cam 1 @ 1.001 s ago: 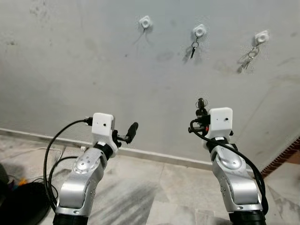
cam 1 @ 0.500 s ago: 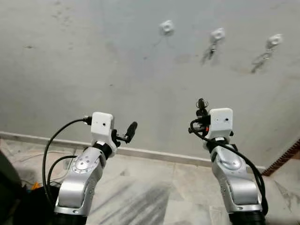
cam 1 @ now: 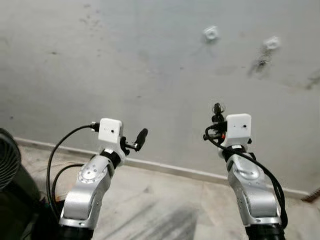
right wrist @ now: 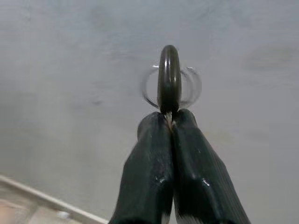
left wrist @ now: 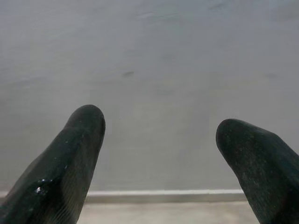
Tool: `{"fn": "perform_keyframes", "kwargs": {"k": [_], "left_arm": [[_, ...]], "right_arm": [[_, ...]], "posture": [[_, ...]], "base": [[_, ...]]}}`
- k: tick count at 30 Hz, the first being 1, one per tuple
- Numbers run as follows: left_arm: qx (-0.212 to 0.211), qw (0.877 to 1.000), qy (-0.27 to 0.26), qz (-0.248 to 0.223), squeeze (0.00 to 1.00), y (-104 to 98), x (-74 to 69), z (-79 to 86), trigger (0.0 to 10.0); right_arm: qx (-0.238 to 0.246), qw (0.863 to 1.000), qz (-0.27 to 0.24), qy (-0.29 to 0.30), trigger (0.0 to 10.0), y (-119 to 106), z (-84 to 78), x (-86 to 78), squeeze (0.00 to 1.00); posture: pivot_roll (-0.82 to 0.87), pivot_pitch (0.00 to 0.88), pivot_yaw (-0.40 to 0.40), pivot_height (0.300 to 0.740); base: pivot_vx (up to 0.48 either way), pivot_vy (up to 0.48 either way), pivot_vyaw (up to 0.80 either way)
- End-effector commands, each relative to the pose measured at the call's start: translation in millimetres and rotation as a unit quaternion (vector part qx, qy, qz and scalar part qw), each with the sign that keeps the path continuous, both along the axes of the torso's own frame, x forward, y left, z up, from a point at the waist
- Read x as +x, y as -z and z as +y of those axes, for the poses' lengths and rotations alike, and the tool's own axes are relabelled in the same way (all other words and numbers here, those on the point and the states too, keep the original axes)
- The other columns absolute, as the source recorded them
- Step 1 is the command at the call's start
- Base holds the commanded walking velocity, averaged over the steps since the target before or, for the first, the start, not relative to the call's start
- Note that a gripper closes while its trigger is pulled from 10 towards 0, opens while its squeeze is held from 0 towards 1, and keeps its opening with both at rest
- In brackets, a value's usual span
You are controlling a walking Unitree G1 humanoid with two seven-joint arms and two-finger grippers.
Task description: Hang keys on a hook
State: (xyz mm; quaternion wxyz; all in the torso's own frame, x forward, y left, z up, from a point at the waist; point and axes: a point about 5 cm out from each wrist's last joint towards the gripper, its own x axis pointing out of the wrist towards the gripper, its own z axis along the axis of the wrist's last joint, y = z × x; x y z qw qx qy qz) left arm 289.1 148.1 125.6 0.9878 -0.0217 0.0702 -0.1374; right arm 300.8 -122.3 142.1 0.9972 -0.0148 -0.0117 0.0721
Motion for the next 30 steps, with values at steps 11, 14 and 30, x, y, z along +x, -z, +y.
{"fn": "perform_keyframes", "kwargs": {"k": [11,14,30], "left_arm": [[-0.004,1.0,0.007,-0.01,0.0,-2.8,0.9,-9.7,10.0],[-0.006,1.0,0.01,-0.014,0.0,-3.2,1.0,-11.2,10.0],[-0.015,1.0,0.013,-0.016,0.0,-4.4,2.0,-14.3,10.0]], "right_arm": [[-0.011,0.999,-0.016,0.027,10.0,-5.9,-12.9,2.5,0.0],[-0.012,0.999,-0.017,0.029,10.0,-6.0,-14.4,2.5,0.0],[-0.018,0.999,-0.021,0.031,10.0,-7.1,-15.1,4.2,0.0]], "posture": [[0.15,0.0,-0.061,0.74],[0.15,0.0,-0.066,0.74],[0.15,0.0,-0.07,0.74]], "base": [[0.393,0.0,0.0],[0.0,0.0,0.0],[0.0,-0.289,0.0]]}}
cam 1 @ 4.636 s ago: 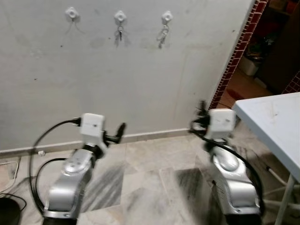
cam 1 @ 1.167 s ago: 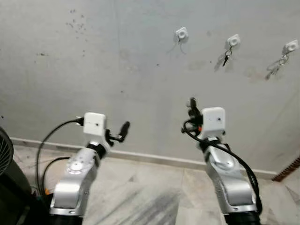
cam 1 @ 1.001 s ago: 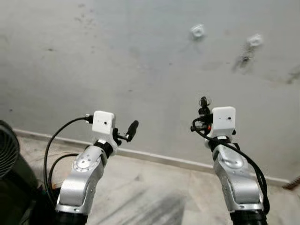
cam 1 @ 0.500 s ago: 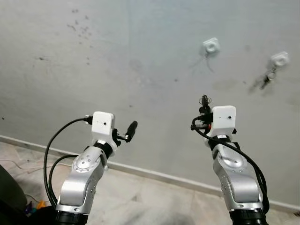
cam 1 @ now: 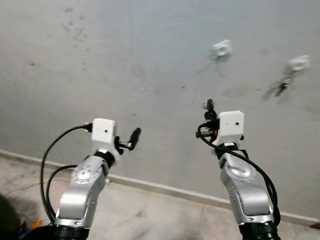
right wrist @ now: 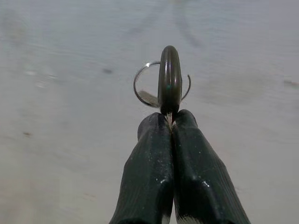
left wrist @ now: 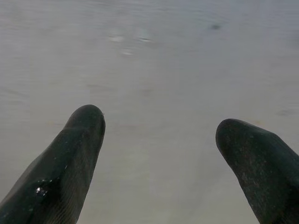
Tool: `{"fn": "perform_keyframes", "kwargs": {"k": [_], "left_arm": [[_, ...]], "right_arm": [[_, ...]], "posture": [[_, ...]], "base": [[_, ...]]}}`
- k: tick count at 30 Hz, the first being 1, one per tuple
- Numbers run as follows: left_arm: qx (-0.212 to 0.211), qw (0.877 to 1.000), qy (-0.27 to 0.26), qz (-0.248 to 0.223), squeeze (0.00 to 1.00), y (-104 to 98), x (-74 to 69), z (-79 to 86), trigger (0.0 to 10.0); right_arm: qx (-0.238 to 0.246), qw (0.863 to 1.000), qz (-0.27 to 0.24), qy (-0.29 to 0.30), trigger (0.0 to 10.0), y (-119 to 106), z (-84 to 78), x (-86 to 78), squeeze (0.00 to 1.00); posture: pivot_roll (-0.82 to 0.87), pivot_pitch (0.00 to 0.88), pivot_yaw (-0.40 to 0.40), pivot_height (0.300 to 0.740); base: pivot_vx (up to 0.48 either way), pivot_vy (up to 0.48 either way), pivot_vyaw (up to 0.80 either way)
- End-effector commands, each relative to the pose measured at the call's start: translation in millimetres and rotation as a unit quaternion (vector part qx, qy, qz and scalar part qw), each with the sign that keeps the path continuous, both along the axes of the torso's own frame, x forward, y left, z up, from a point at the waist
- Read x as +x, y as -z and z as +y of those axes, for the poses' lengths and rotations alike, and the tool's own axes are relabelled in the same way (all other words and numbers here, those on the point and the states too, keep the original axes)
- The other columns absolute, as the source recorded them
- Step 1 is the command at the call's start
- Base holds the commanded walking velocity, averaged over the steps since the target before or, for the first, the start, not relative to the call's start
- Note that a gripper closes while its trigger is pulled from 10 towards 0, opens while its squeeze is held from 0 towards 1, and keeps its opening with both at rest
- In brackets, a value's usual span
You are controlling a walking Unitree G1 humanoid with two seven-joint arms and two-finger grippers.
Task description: Hang keys on a hook
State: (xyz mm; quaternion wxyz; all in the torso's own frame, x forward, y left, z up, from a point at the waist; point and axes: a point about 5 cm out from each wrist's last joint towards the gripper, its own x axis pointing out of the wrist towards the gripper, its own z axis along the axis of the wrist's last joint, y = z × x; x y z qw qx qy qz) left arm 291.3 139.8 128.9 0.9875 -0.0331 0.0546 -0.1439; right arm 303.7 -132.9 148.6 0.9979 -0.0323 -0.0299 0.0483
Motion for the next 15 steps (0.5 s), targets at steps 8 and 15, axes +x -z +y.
{"fn": "perform_keyframes", "kwargs": {"k": [8,15], "left_arm": [[0.004,1.0,0.004,-0.006,0.0,-2,-0.1,-4.5,10.0],[0.007,0.999,-0.036,-0.035,0.0,-11,3.7,3.2,10.0]], "right_arm": [[-0.002,1.0,-0.003,0.005,10.0,-2,-3.9,2.7,0.0],[0.024,0.999,-0.016,-0.031,10.0,-5,3.1,-1.6,0.0]], "posture": [[0.15,0.0,-0.072,0.74],[0.15,0.0,-0.073,0.74]], "base": [[0.0,-0.349,0.0],[0.0,0.0,0.0]]}}
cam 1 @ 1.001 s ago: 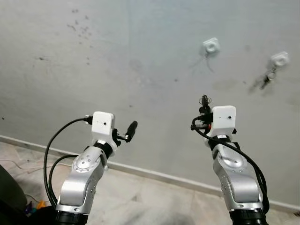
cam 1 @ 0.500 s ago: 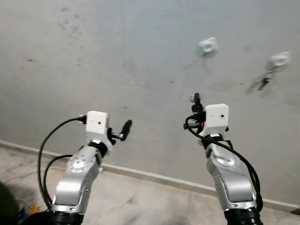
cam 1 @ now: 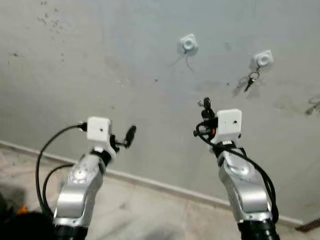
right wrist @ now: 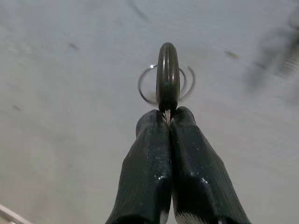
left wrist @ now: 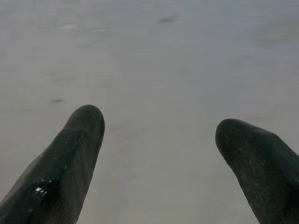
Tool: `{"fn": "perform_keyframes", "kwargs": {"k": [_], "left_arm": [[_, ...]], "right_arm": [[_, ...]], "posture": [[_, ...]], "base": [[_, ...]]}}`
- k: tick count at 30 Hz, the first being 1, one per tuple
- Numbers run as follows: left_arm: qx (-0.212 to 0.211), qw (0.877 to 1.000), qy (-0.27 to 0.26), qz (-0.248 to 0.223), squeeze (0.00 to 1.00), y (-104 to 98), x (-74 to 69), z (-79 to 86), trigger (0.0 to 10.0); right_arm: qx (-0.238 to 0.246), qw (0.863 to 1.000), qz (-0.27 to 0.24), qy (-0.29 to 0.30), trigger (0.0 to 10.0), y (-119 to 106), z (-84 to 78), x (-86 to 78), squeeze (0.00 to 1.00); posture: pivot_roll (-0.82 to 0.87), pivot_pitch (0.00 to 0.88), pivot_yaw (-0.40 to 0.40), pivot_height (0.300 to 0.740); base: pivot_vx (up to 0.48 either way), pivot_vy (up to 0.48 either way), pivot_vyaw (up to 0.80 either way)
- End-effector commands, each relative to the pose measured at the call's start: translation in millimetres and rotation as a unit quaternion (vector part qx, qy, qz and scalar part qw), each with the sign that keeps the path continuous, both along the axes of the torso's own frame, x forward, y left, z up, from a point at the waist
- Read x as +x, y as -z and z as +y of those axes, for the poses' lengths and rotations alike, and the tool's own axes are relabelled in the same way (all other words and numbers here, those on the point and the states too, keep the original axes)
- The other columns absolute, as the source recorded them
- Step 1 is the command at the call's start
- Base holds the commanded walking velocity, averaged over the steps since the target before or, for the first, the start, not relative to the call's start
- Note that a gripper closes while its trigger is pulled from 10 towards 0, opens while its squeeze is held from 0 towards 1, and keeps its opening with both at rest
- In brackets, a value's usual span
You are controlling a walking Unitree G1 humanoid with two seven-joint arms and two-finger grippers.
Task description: Hang keys on a hook
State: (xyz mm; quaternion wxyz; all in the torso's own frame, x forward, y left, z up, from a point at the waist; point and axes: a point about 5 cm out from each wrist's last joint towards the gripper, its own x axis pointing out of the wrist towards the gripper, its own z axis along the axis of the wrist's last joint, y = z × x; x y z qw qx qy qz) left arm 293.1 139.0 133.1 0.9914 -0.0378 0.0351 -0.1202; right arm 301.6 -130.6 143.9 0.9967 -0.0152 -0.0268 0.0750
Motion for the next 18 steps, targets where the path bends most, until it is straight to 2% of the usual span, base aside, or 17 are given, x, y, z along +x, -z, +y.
{"fn": "perform_keyframes", "kwargs": {"k": [1,7,12,14,18], "left_arm": [[0.017,0.999,-0.014,-0.03,0.0,-12,1.7,6.2,10.0],[0.015,0.999,0.003,-0.041,0.0,-19,-2.7,8.6,10.0],[0.0,0.999,0.03,-0.041,0.0,-21,-7.3,1.6,10.0],[-0.003,0.998,0.051,-0.045,0.0,-23,-11.0,-5.1,10.0],[-0.003,0.998,0.049,-0.039,0.0,-20,-12.3,-6.4,10.0]], "right_arm": [[0.009,1.0,-0.023,-0.006,10.0,-10,0.6,-1.2,0.0],[0.008,1.0,-0.024,-0.004,10.0,-9,-2.7,-3.1,0.0],[0.009,0.999,-0.03,-0.008,10.0,-10,-2.5,-3.6,0.0],[0.009,0.999,-0.03,-0.01,10.0,-10,-1.1,-4.2,0.0],[0.007,0.999,-0.029,-0.011,10.0,-9,0.4,-4.7,0.0]], "posture": [[0.15,0.0,-0.074,0.74],[0.15,0.0,-0.08,0.74],[0.15,0.0,-0.08,0.74],[0.16,0.0,-0.079,0.74],[0.15,0.0,-0.078,0.74]], "base": [[0.0,0.0,0.0],[0.0,0.0,0.0],[0.0,0.0,0.0],[0.276,0.0,0.0],[0.332,0.0,0.0]]}}
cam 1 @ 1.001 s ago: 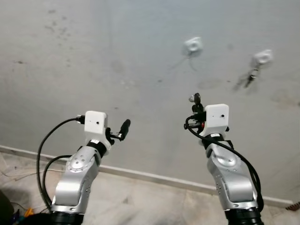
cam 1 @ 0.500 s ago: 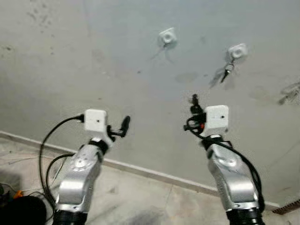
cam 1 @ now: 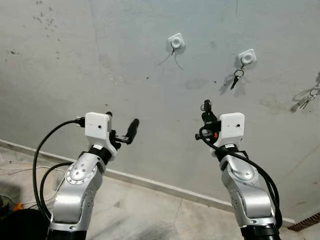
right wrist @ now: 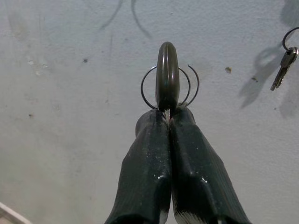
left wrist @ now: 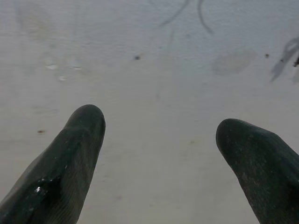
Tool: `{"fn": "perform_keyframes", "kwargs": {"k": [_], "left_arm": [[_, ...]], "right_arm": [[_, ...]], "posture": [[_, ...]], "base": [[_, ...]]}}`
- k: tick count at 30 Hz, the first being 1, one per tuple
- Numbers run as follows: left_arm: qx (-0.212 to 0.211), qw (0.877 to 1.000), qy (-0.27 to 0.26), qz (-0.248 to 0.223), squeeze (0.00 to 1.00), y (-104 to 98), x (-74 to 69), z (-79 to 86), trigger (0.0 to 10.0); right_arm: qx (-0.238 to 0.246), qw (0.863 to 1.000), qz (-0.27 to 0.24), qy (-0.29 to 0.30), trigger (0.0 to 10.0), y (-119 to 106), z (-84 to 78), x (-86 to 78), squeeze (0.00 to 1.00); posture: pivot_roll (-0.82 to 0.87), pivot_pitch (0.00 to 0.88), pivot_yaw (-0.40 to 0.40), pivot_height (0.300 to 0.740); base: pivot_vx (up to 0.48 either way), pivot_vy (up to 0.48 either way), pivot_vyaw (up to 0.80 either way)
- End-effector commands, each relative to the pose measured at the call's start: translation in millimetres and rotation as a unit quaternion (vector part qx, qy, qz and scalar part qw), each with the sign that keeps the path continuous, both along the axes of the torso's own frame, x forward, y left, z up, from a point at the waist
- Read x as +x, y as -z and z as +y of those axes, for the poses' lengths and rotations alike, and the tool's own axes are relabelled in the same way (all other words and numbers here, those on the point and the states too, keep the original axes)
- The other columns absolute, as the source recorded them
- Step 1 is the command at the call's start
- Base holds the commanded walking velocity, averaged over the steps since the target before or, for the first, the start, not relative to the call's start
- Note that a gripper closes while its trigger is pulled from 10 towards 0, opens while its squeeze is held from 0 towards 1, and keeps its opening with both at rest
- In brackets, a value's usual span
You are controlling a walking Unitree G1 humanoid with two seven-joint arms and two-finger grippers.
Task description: Hang keys on a hook
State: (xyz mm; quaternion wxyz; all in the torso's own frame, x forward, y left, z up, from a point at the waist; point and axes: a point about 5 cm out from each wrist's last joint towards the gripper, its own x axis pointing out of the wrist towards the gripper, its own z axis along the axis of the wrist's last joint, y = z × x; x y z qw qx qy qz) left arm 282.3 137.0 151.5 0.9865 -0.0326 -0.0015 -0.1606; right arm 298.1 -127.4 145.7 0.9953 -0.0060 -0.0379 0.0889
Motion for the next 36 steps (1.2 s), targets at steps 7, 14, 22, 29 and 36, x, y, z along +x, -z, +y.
{"fn": "perform_keyframes", "kwargs": {"k": [7,14,22,29,36], "left_arm": [[-0.002,1.0,0.013,0.001,0.0,-2.0,-1.9,-4.8,10.0],[-0.001,1.0,0.014,0.002,0.0,-1.5,-2.2,-5.2,10.0],[-0.004,1.0,0.014,0.005,0.0,-0.4,-3.0,-6.6,10.0],[-0.004,1.0,0.006,0.007,0.0,1.7,-3.7,-5.4,10.0],[0.022,0.999,0.028,-0.02,0.0,-1.2,-10.4,-10.3,10.0]], "right_arm": [[-0.005,1.0,-0.02,0.004,10.0,-7.4,-3.8,-1.4,0.0],[-0.006,1.0,-0.019,0.005,10.0,-6.5,-4.6,-2.3,0.0],[-0.003,1.0,-0.016,0.005,10.0,-6.1,-3.9,-1.7,0.0],[-0.001,1.0,-0.017,0.005,10.0,-6.2,-4.2,-1.9,0.0],[0.014,0.999,-0.041,-0.011,10.0,-9.7,-2.1,-6.4,0.0]], "posture": [[0.15,0.0,-0.075,0.74],[0.15,0.0,-0.075,0.74],[0.15,0.0,-0.076,0.74],[0.15,0.0,-0.079,0.74],[0.15,0.0,-0.082,0.74]], "base": [[0.347,0.0,0.0],[0.409,0.0,0.0],[0.48,0.0,0.0],[0.372,0.0,0.0],[0.0,0.0,0.0]]}}
